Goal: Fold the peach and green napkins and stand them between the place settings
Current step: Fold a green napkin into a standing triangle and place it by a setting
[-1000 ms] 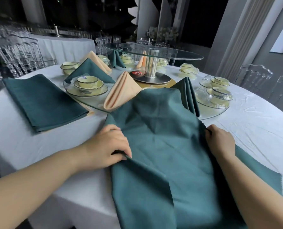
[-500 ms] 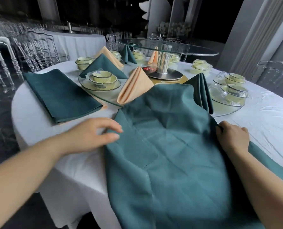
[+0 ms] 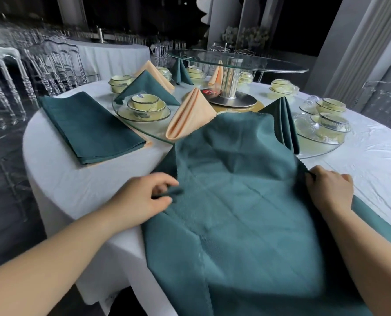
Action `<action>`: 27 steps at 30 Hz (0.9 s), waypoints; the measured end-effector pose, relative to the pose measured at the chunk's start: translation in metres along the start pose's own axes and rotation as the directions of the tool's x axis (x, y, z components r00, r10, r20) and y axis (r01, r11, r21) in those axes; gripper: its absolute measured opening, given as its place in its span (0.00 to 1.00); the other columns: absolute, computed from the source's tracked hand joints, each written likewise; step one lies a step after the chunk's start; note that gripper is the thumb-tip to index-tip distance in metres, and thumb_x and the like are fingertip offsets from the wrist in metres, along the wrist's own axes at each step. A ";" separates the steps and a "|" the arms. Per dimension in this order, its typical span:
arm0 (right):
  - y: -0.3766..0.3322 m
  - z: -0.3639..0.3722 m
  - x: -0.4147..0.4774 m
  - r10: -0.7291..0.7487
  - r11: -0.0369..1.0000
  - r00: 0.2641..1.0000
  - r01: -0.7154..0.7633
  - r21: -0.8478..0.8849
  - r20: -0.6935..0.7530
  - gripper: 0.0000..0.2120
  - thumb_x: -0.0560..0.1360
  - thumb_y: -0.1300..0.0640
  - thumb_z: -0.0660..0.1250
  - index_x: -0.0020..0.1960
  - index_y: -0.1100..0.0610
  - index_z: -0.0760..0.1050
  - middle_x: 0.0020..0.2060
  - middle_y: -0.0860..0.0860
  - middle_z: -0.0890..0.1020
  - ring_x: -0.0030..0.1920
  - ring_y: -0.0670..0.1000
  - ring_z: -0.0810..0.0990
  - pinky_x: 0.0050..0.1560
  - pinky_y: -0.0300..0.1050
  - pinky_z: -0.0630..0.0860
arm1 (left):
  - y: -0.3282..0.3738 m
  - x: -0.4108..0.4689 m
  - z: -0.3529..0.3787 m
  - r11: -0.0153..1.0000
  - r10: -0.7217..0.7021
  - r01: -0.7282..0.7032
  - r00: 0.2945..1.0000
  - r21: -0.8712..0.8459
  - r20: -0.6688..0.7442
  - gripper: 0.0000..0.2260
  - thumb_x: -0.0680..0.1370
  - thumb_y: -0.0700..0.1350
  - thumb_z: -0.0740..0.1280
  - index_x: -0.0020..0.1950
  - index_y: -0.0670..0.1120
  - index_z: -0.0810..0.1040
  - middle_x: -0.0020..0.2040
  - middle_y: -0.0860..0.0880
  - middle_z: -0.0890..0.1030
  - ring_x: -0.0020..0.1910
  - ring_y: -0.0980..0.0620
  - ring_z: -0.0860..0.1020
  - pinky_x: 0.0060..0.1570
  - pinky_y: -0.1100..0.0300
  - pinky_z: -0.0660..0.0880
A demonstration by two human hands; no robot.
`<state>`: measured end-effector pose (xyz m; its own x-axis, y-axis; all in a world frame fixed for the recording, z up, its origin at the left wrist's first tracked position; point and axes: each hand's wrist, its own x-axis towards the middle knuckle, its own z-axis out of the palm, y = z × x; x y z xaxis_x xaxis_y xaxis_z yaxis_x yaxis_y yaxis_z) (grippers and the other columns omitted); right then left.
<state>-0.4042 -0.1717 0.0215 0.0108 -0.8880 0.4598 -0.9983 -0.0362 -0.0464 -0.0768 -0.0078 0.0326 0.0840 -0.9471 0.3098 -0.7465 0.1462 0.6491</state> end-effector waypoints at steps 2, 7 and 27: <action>0.000 0.000 -0.001 0.005 1.000 1.000 -0.005 0.006 -0.003 0.10 0.76 0.60 0.60 0.48 0.65 0.77 0.43 0.67 0.80 0.49 0.63 0.77 0.50 0.49 0.56 | -0.009 -0.006 -0.014 0.989 -0.046 0.020 0.983 -0.146 -0.175 0.19 0.72 0.35 0.68 0.47 0.60 0.70 0.42 0.58 0.74 0.42 0.60 0.73 0.38 0.77 0.65; -0.001 -0.001 -0.001 0.013 1.000 1.000 -0.013 0.018 0.000 0.10 0.76 0.60 0.60 0.49 0.66 0.76 0.43 0.68 0.80 0.50 0.63 0.76 0.50 0.50 0.56 | -0.052 -0.021 -0.047 0.967 -0.248 0.205 0.901 -0.154 -0.357 0.28 0.70 0.29 0.65 0.67 0.49 0.66 0.53 0.50 0.75 0.61 0.47 0.69 0.52 0.68 0.59; -0.004 -0.003 -0.004 -0.008 1.000 1.000 0.008 0.002 -0.009 0.10 0.75 0.60 0.62 0.49 0.67 0.77 0.46 0.68 0.80 0.53 0.64 0.74 0.49 0.50 0.56 | -0.038 -0.022 -0.036 0.710 0.478 -0.509 0.856 0.487 0.198 0.14 0.69 0.48 0.59 0.35 0.50 0.84 0.31 0.58 0.82 0.39 0.56 0.71 0.40 0.66 0.65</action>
<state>-0.4007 -0.1669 0.0226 0.0185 -0.8835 0.4681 -0.9980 -0.0443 -0.0443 -0.0260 0.0181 0.0260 -0.4155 -0.7975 0.4374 -0.8941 0.4465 -0.0352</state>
